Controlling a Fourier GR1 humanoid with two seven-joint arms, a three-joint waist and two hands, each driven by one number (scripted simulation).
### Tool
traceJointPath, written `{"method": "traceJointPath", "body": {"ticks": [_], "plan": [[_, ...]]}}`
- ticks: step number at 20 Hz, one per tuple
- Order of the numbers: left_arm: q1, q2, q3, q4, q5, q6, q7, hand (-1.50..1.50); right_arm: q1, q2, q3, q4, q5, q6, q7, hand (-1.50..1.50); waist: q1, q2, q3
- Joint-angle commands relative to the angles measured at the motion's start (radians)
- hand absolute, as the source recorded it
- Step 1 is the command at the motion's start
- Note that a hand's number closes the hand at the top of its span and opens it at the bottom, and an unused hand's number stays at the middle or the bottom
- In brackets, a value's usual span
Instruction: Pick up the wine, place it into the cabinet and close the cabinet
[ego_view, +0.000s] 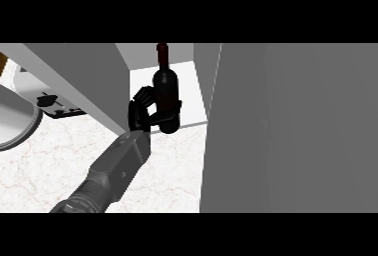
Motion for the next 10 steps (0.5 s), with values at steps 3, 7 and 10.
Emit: {"method": "traceJointPath", "body": {"ticks": [3,7,10], "plan": [[-0.046,-0.002,-0.021,-0.012,0.024,0.038,0.038,1.50,0.001,0.004,-0.017,0.000,-0.017,-0.002,-0.008,-1.50,0.009,0.003,0.000],[-0.057,-0.002,-0.041,-0.031,0.041,0.079,0.034,1.50,0.018,0.014,-0.010,-0.020,-0.036,0.000,-0.001,-1.50,-0.005,0.001,0.001],[-0.089,-0.002,-0.043,-0.033,0.051,0.069,0.048,1.50,0.039,-0.002,-0.026,-0.006,-0.023,0.019,-0.020,-1.50,0.016,0.003,0.002]]}}
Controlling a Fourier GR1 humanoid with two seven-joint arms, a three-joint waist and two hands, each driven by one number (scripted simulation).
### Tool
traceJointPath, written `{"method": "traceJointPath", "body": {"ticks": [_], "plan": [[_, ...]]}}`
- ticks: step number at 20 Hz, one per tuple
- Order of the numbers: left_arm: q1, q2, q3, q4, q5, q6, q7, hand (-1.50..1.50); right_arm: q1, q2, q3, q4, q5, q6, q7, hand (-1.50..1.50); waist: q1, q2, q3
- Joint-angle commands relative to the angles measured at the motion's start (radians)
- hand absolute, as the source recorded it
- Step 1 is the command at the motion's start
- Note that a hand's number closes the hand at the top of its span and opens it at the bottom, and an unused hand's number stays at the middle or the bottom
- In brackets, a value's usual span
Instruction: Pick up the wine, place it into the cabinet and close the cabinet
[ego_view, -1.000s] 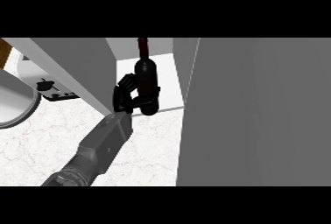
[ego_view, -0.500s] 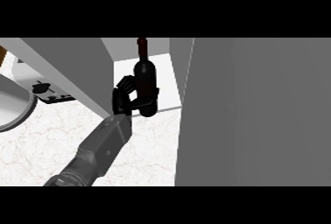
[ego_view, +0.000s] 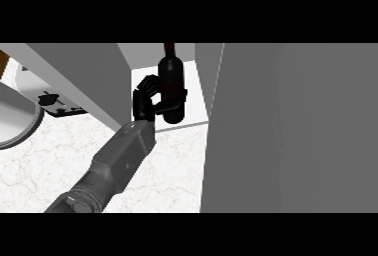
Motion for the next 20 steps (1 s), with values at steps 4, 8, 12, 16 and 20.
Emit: {"method": "traceJointPath", "body": {"ticks": [4,8,12,16,20], "plan": [[-0.091,0.000,-0.010,0.010,0.019,0.062,0.037,1.50,0.036,-0.016,-0.028,-0.027,-0.036,0.017,0.014,-1.50,0.008,0.001,0.002],[-0.103,0.000,-0.013,0.018,0.027,0.061,0.052,1.50,0.020,-0.010,-0.027,-0.011,-0.020,0.022,-0.017,-1.50,0.013,0.007,0.002],[-0.176,0.000,-0.003,0.034,0.039,0.095,0.114,1.50,0.040,-0.014,-0.046,0.004,-0.020,0.035,-0.034,-1.50,0.017,0.009,0.003],[-0.203,0.000,0.012,0.065,0.047,0.092,0.155,1.50,0.043,-0.013,-0.030,-0.038,0.005,0.017,-0.011,-1.50,0.023,0.007,0.002],[-0.202,0.000,0.018,0.079,0.046,0.082,0.141,1.50,0.052,-0.029,-0.072,-0.030,-0.042,0.038,-0.020,-1.50,0.035,0.009,0.003]]}}
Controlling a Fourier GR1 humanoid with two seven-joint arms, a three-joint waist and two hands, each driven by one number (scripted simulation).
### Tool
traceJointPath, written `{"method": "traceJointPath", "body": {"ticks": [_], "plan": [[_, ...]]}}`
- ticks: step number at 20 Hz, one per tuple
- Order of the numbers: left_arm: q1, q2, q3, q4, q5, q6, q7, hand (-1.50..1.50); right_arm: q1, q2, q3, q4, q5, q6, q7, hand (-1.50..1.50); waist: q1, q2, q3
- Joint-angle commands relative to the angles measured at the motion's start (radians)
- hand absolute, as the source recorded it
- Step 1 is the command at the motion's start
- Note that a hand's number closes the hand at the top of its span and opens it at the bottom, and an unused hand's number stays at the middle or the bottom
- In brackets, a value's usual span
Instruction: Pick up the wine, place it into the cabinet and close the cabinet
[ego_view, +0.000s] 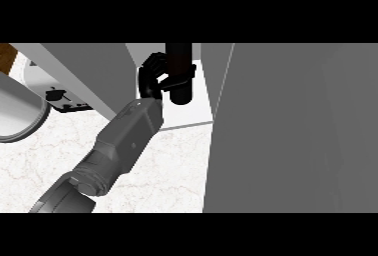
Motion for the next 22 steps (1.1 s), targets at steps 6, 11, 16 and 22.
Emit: {"method": "traceJointPath", "body": {"ticks": [6,11,16,22], "plan": [[-0.059,0.031,-0.051,0.076,-0.066,0.068,0.016,1.50,0.004,0.002,0.005,0.007,-0.010,0.009,-0.008,-1.50,0.007,0.012,0.001],[-0.044,0.072,-0.123,0.090,-0.140,0.185,0.014,1.50,0.009,-0.006,-0.003,-0.027,-0.033,0.019,0.001,-1.50,-0.012,0.014,0.002],[-0.019,0.094,-0.162,0.091,-0.182,0.238,0.036,1.50,-0.006,-0.001,-0.004,0.006,-0.005,0.021,-0.029,-1.50,-0.002,0.022,0.000],[0.009,0.124,-0.172,0.091,-0.195,0.266,0.076,1.50,0.010,0.005,0.005,-0.033,-0.029,0.018,-0.005,-1.50,-0.019,0.019,-0.001]]}}
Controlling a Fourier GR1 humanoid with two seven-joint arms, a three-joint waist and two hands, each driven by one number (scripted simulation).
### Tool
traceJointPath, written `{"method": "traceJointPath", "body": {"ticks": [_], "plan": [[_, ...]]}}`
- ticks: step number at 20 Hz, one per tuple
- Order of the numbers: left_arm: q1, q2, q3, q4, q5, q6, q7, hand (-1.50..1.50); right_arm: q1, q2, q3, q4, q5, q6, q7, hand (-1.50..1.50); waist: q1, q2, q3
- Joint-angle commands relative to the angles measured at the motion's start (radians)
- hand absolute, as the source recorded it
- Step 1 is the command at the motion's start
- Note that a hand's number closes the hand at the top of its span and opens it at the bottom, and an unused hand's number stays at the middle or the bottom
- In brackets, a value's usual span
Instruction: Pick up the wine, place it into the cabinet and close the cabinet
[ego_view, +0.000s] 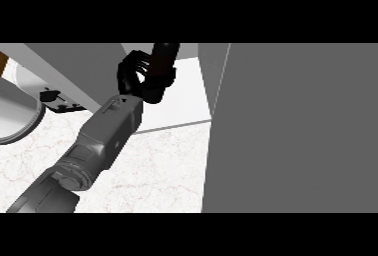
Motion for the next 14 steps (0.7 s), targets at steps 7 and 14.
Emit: {"method": "traceJointPath", "body": {"ticks": [7,14], "plan": [[0.036,0.045,-0.028,0.009,-0.033,-0.039,0.038,-1.50,-0.009,0.009,0.019,-0.017,-0.007,-0.003,0.004,-1.50,0.000,0.009,-0.004],[0.051,0.075,-0.017,0.008,-0.024,-0.091,0.045,-1.50,0.010,-0.001,0.016,-0.019,-0.011,0.010,0.004,-1.50,0.009,0.005,-0.003]]}}
